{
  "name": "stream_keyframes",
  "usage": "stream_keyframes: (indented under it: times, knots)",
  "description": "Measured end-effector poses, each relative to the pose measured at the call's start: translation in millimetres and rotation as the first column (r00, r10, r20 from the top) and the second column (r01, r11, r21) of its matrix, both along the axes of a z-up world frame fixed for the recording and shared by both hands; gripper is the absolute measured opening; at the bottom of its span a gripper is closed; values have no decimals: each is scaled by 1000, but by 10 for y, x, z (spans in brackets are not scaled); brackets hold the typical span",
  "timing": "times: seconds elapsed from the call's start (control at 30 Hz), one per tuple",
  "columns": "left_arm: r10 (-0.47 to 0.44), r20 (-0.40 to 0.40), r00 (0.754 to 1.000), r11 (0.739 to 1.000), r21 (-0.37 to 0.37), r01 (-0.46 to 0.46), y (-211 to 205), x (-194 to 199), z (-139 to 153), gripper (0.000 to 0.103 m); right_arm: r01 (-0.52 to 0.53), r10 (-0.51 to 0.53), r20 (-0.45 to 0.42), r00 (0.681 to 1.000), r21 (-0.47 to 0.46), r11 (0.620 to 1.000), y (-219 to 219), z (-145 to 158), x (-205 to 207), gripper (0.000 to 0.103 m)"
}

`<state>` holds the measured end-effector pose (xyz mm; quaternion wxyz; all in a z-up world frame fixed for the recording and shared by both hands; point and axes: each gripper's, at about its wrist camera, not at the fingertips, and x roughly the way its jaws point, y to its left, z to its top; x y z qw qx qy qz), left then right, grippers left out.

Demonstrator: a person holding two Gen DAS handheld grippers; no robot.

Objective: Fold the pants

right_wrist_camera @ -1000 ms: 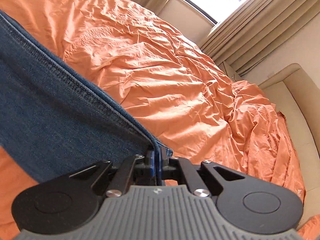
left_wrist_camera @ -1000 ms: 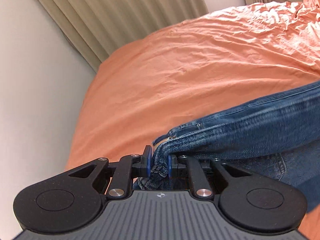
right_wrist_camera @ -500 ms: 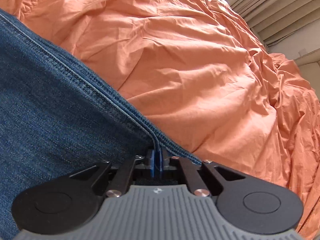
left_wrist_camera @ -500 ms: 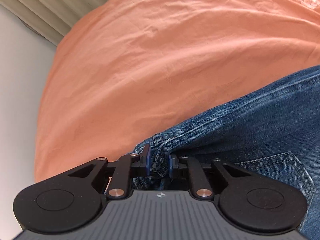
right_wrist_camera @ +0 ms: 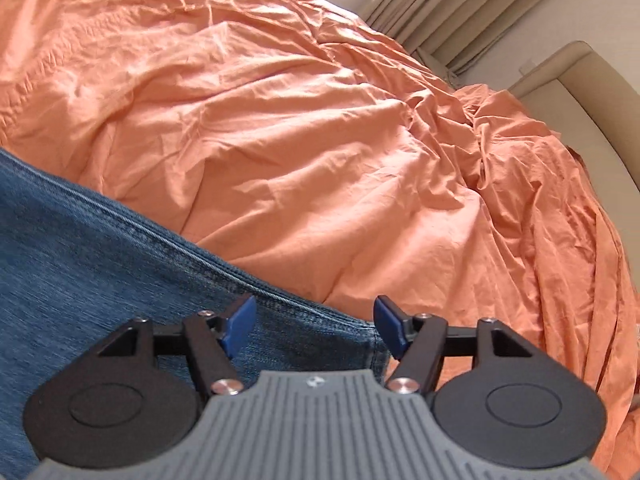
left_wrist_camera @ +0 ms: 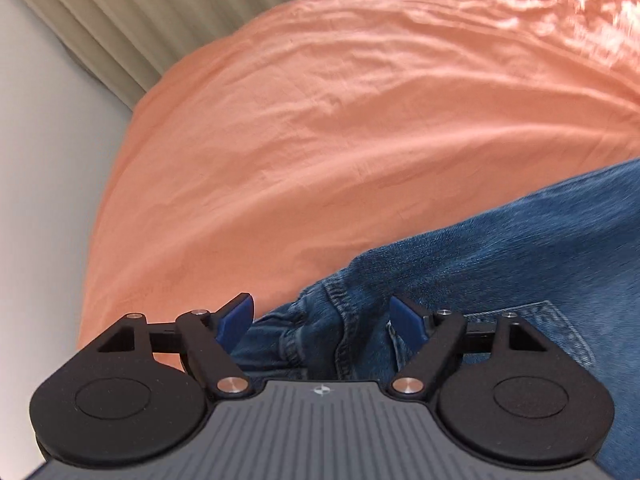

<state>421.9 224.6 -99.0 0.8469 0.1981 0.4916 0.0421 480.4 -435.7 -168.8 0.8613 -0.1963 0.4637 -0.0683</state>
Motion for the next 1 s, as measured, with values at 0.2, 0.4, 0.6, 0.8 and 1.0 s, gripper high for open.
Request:
stream_keyframes:
  times: [0.2,0.4,0.6,0.8,1.0]
  knots:
    - [178,70,982,951,-270,-153,580,-594,366,90,2,-3,3,1000,259,966,522,210,-526,64]
    - [464,40,885,711,-613,-345,1424,-1265,58,90,-18,13,14,1000,451,893,1251,77,-968,64]
    - [656,-113,746,295,-872,-391,1866,-1633,-757,90,-8,4,8,1000,572,820,1957,-98,-1259,64]
    - [693,-110,712,198,-921,-335,1864,-1367,-1159,90,20,-12,-18,1000,594,804,2314,-188,-1440,64]
    - [690,-48,723,339,-860,-381,1811,-906,-796,25,87,-83,-32,996,560,824,2224,-201,-1467,64]
